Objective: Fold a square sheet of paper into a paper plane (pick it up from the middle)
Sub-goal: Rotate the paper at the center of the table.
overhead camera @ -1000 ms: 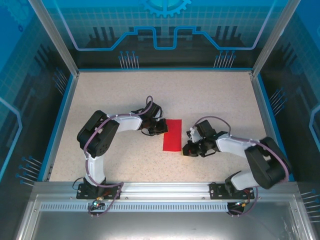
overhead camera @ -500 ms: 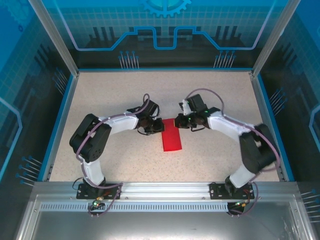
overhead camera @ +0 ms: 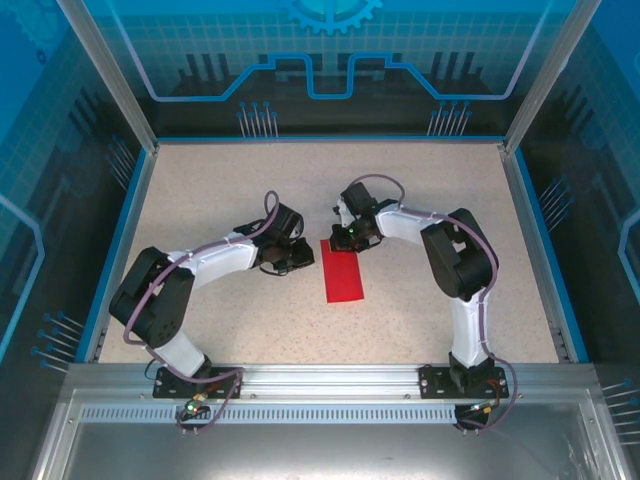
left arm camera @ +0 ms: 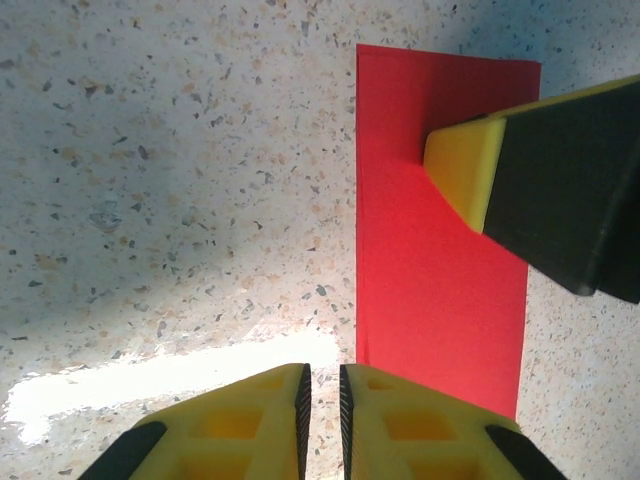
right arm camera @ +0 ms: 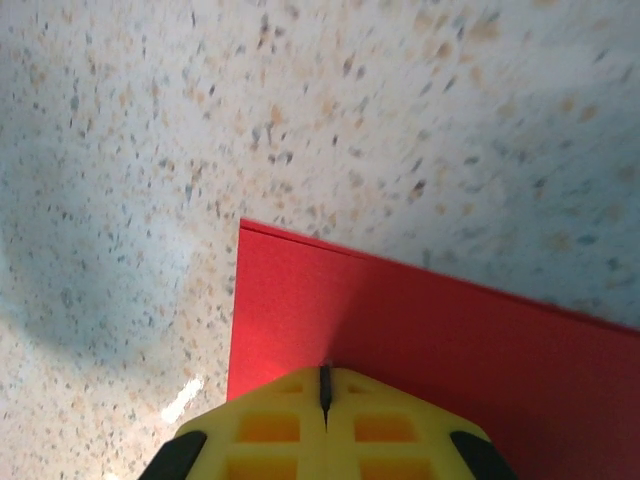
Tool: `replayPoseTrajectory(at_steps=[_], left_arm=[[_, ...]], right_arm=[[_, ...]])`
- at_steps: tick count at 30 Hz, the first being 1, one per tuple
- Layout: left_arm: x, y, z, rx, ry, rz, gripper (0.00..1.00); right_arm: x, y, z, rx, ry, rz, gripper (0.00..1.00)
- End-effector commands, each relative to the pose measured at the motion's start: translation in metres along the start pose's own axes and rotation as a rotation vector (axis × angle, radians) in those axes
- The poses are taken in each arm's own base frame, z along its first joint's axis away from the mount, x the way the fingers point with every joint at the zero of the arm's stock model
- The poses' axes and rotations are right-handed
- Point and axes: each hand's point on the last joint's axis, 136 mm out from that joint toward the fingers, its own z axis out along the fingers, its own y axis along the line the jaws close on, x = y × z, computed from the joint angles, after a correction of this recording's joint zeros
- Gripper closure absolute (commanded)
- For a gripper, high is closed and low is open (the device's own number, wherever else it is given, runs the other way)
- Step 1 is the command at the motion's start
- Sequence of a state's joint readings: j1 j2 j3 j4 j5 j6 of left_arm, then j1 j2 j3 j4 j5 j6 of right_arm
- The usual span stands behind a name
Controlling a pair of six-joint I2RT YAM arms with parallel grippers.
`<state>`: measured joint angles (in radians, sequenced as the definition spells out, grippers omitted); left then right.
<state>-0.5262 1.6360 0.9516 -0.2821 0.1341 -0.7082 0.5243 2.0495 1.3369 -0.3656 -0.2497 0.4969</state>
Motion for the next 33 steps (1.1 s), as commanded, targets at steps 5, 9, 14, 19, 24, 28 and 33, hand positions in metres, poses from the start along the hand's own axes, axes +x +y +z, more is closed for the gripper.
replayPoseTrajectory(at_steps=[5,9,14,19,24,28,33], left_arm=[[0.002,-0.015,-0.007,0.087,-0.004,-0.017,0.82],[0.009,-0.032,-0.005,0.154,0.013,-0.004,0.83],[0.023,-0.062,-0.002,0.264,0.043,-0.001,0.83],[0.046,-0.095,0.01,0.361,0.1,0.016,0.86],[0.076,-0.116,0.032,0.379,0.175,0.028,0.89],[0.09,-0.11,0.053,0.324,0.204,-0.009,0.94],[0.09,-0.093,0.067,0.265,0.186,-0.046,0.97]], right_arm=[[-0.006,-0.042,-0.003,0.122,-0.028,0.138,0.98],[-0.005,-0.071,-0.022,0.219,-0.089,0.246,0.98],[0.012,-0.096,-0.052,0.292,-0.173,0.386,0.97],[0.043,-0.116,-0.07,0.32,-0.216,0.531,0.95],[0.078,-0.123,-0.072,0.296,-0.21,0.64,0.96],[0.081,-0.112,-0.077,0.215,-0.232,0.637,0.95],[0.065,-0.086,-0.089,0.086,-0.282,0.49,0.95]])
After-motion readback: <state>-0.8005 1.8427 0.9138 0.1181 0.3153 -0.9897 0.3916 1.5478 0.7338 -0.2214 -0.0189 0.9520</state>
